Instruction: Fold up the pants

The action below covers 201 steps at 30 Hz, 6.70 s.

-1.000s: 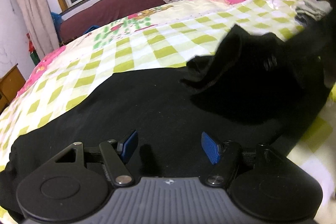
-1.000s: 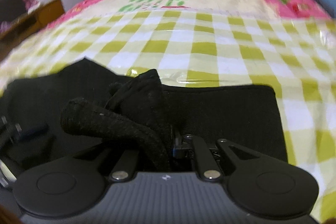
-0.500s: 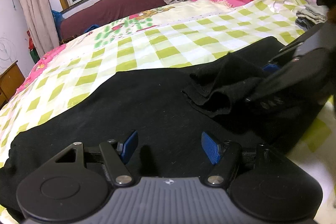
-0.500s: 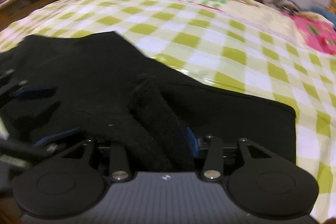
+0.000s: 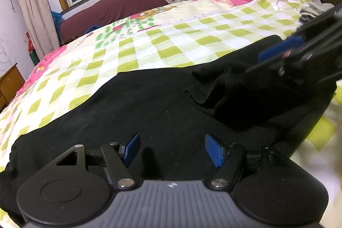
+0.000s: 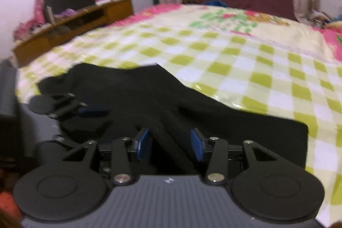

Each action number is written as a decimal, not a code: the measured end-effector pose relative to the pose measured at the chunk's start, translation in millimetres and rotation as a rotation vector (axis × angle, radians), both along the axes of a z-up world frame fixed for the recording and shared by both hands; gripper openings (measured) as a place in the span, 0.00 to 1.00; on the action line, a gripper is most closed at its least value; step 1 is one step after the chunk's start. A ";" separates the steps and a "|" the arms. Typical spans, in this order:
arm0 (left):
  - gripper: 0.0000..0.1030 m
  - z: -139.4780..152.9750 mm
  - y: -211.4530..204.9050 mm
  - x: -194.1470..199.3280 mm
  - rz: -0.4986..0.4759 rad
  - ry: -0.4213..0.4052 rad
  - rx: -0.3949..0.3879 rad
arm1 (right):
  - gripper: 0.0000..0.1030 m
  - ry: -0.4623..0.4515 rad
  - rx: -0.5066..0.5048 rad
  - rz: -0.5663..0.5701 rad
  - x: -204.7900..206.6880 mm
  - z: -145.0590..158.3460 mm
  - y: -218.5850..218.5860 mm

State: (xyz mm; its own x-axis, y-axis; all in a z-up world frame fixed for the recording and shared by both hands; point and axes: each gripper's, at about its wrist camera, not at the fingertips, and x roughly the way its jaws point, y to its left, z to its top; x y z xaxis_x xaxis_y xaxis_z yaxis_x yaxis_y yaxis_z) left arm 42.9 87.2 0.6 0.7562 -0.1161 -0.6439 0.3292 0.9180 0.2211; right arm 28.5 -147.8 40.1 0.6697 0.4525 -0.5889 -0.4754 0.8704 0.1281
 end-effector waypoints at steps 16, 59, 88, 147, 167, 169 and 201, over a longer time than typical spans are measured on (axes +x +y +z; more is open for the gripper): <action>0.79 -2.2 -1.2 5.0 0.001 0.018 0.005 | 0.43 -0.024 -0.230 0.045 2.9 -39.9 37.7; 0.80 -1.4 15.6 -9.6 -0.022 0.008 0.071 | 0.45 -0.138 -0.375 0.162 -13.6 -56.6 58.3; 0.80 -1.2 45.0 -13.4 0.043 0.002 0.052 | 0.14 0.005 -0.098 0.080 18.6 -18.6 100.5; 0.90 -15.0 213.6 -42.8 0.581 -0.072 -0.162 | 0.12 -0.027 0.163 0.202 75.5 42.9 263.5; 0.92 -25.7 232.2 -40.6 0.622 -0.046 -0.155 | 0.20 0.054 0.024 0.399 91.0 -17.3 394.9; 0.92 -26.4 227.3 -40.6 0.613 -0.055 -0.121 | 0.20 0.047 0.031 0.414 84.1 -15.6 381.8; 0.92 0.5 128.5 9.4 0.289 -0.098 0.119 | 0.56 0.461 0.558 -0.132 99.8 -77.9 3.9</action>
